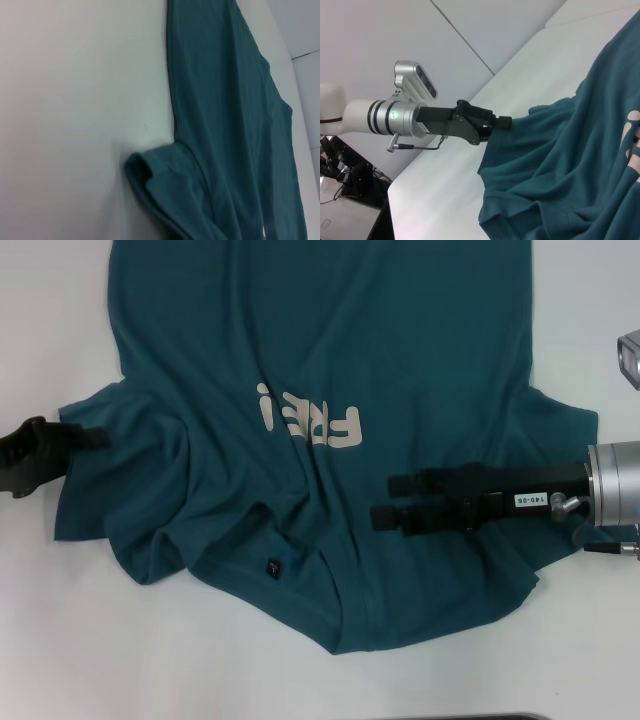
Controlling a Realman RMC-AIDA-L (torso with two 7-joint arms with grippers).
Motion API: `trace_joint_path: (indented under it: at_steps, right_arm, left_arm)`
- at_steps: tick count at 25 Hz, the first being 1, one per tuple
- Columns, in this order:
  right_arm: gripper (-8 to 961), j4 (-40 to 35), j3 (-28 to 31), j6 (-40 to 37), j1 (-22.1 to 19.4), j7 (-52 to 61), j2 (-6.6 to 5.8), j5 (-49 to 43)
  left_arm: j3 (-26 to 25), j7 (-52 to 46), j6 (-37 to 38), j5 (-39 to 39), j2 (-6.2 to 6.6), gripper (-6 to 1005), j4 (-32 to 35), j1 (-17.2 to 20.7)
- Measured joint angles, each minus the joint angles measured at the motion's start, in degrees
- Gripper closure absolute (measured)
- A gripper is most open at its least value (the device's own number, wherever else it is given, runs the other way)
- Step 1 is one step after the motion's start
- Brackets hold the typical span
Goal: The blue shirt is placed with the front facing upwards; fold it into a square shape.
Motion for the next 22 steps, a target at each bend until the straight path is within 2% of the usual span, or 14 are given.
trace_joint_path:
  at_steps: [5, 12, 14, 19, 20, 22]
  right_arm:
    - [50, -0.12, 0.00, -0.02, 0.00, 0.46, 0.00, -0.01]
    - [51, -0.17, 0.15, 0.03, 0.06, 0.47, 0.00, -0.01]
    - [52, -0.17, 0.17, 0.08, 0.07, 0.47, 0.00, -0.01]
    - [53, -0.18, 0.18, 0.10, 0.06, 0.46, 0.00, -0.01]
    - [53, -0.18, 0.18, 0.11, 0.05, 0.46, 0.00, -0.01]
    - [53, -0.18, 0.18, 0.14, 0.04, 0.45, 0.00, -0.01]
  left_arm:
    - [0.11, 0.02, 0.14, 0.27, 0.08, 841, -0.04, 0.44]
    - [-0.26, 0.51, 1.42, 1.54, 0.91, 948, -0.11, 0.95]
    - [-0.55, 0.28, 1.52, 1.54, 1.54, 978, -0.17, 1.47]
    - [-1.43, -0.58, 1.50, 1.46, 3.26, 974, -0.84, 2.93]
    - [-1.43, -0.58, 1.50, 1.46, 3.26, 974, -0.84, 2.93]
    - [-2.18, -0.90, 1.49, 1.59, 4.32, 974, -1.16, 3.28]
